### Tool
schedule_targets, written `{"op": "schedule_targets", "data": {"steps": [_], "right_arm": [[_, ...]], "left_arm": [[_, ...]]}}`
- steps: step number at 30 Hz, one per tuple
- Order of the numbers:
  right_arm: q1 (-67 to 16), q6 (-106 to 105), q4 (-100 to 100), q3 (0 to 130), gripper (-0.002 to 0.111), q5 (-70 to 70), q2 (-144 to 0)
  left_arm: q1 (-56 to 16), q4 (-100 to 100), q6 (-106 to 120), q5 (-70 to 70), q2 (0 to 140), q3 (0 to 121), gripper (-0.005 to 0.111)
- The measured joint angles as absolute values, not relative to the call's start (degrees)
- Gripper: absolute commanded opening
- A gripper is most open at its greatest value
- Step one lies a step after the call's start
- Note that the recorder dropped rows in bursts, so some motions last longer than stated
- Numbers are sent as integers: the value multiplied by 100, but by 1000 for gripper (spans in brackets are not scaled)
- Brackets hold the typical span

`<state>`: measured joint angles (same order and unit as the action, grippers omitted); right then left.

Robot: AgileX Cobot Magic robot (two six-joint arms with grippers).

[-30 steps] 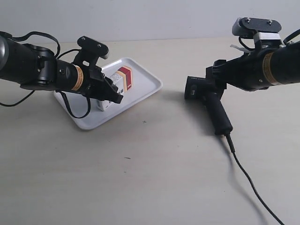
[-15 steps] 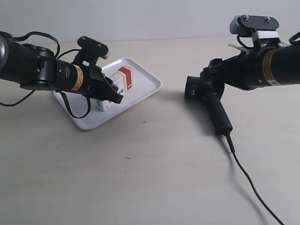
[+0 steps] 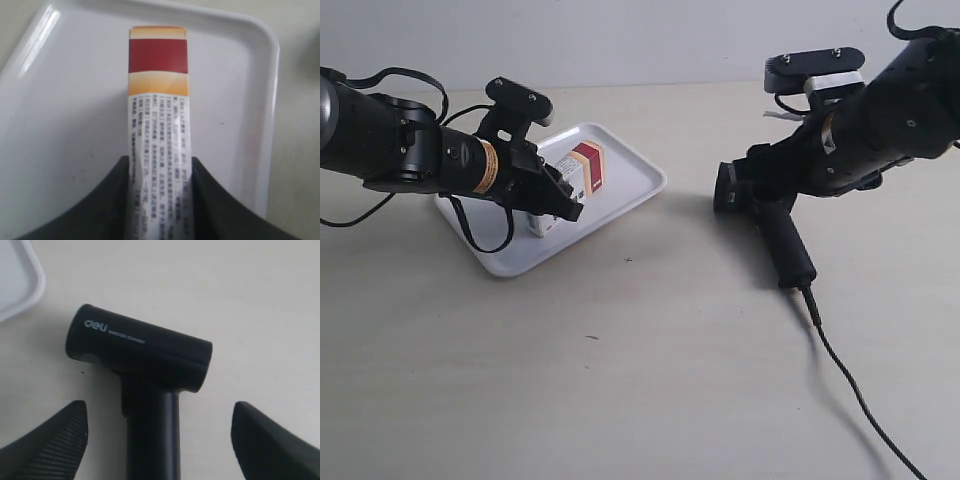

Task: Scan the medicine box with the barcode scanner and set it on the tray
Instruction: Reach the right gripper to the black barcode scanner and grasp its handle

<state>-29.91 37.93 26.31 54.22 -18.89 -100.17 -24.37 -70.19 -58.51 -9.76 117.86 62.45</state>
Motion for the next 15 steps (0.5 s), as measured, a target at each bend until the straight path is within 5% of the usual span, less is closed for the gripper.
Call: {"op": "schedule_targets", "data": {"steps": [15], "right_arm": [[-2991, 3791, 2585, 5781, 75, -1881, -10830]], "left_arm": [[-2437, -7019, -5851, -976, 11786, 6245, 0]]}}
